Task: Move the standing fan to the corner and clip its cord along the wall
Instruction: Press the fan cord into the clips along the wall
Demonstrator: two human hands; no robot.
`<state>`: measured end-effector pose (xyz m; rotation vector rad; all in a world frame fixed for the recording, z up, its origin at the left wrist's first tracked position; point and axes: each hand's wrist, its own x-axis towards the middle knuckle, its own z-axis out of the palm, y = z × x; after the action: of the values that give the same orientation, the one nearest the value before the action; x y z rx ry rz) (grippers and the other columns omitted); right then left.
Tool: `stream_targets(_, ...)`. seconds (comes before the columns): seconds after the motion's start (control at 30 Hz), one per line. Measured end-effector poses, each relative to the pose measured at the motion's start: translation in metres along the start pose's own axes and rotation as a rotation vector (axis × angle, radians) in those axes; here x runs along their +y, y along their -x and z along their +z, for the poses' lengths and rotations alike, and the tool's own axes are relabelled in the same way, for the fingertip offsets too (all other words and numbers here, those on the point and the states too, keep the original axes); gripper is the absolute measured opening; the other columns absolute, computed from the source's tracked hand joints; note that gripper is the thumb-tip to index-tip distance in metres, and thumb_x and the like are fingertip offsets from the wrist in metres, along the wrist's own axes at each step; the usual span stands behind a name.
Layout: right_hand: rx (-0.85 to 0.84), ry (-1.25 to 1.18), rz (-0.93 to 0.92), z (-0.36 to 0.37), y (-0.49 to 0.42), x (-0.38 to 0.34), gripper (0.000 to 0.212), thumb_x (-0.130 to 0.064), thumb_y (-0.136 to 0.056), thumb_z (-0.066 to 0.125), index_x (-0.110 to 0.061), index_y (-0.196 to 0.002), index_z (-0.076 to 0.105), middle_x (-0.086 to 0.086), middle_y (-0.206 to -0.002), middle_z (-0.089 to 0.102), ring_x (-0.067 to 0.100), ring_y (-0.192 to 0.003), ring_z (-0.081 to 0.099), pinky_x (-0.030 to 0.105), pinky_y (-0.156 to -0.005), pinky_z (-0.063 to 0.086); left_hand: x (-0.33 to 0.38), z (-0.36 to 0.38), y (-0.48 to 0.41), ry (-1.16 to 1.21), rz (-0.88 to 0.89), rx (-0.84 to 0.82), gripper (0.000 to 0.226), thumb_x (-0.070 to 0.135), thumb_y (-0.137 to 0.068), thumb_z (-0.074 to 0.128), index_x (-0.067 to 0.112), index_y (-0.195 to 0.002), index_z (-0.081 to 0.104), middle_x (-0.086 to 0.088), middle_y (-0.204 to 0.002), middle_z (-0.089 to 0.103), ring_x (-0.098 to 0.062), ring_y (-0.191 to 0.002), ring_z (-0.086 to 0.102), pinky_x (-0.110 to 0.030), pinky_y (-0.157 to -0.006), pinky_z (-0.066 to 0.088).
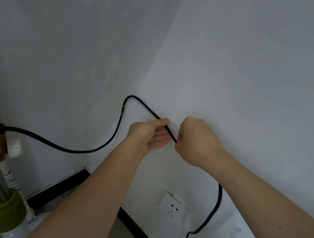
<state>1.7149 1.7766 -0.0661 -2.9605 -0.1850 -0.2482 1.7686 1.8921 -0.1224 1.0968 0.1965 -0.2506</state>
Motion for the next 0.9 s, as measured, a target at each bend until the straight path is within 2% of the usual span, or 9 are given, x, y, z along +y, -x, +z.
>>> stream_targets(0.13,-0.037,0.031,-0.015,-0.009,-0.006,-0.004,0.029,-0.007,-0.084,0.052,-0.014,-0.063,0.033,0.001,-0.064,0.037,0.019,-0.056,0.042,0.028,-0.046,0.031,0.003,0.0,-0.001,-0.022,-0.026,-0.015,0.014,0.016,-0.08,0.074,0.004,-0.081,0.068,-0.006,-0.06,0.073,-0.015,-0.052,0.071,-0.023,-0.044,0.055)
stream_targets(0.27,-0.051,0.045,-0.026,-0.017,-0.011,-0.005,0.033,-0.012,-0.087,0.054,-0.016,-0.062,0.034,0.001,-0.063,0.039,0.013,-0.052,0.038,0.028,-0.051,0.034,0.005,0.0,-0.002,-0.054,-0.048,-0.031,0.013,0.016,-0.081,0.073,0.005,-0.08,0.067,-0.005,-0.057,0.073,-0.015,-0.052,0.071,-0.024,-0.044,0.056)
stream_targets(0.37,-0.058,0.045,-0.03,-0.022,-0.014,-0.005,0.037,-0.011,-0.083,0.058,-0.014,-0.057,0.033,0.002,-0.058,0.039,0.014,-0.049,0.037,0.026,-0.045,0.028,0.008,-0.001,-0.002,-0.074,-0.065,-0.038,0.013,0.016,-0.081,0.073,0.006,-0.079,0.066,-0.004,-0.054,0.072,-0.014,-0.05,0.07,-0.023,-0.043,0.055)
stream_targets(0.43,-0.067,0.049,-0.028,-0.024,-0.016,-0.005,0.037,-0.012,-0.083,0.06,-0.014,-0.056,0.035,0.002,-0.057,0.041,0.016,-0.05,0.039,0.025,-0.047,0.032,0.01,-0.001,-0.003,-0.084,-0.076,-0.041,0.013,0.016,-0.081,0.073,0.005,-0.08,0.065,-0.004,-0.053,0.071,-0.014,-0.049,0.07,-0.023,-0.042,0.055)
stream_targets(0.53,-0.081,0.069,-0.025,-0.028,-0.017,-0.006,0.032,-0.014,-0.082,0.061,-0.015,-0.059,0.04,0.002,-0.06,0.045,0.018,-0.054,0.044,0.027,-0.056,0.038,0.011,-0.002,-0.003,-0.099,-0.084,-0.039,0.014,0.015,-0.08,0.073,0.004,-0.083,0.066,-0.006,-0.058,0.073,-0.015,-0.051,0.071,-0.024,-0.042,0.055)
stream_targets(0.67,-0.081,0.102,-0.029,-0.033,-0.016,-0.009,0.021,-0.012,-0.079,0.063,-0.013,-0.067,0.046,0.001,-0.062,0.045,0.018,-0.056,0.045,0.028,-0.057,0.039,0.013,-0.001,-0.003,-0.114,-0.082,-0.028,0.014,0.015,-0.08,0.073,0.003,-0.083,0.066,-0.011,-0.075,0.072,-0.016,-0.053,0.071,-0.024,-0.043,0.055)
stream_targets(0.9,-0.021,0.19,-0.052,-0.039,-0.012,-0.014,0.032,-0.007,-0.08,0.059,-0.016,-0.062,0.034,0.001,-0.064,0.038,0.013,-0.051,0.036,0.026,-0.045,0.027,0.017,0.0,-0.003,-0.146,-0.104,-0.029,0.013,0.014,-0.081,0.071,0.002,-0.083,0.066,-0.012,-0.078,0.071,-0.015,-0.052,0.07,-0.024,-0.043,0.056)
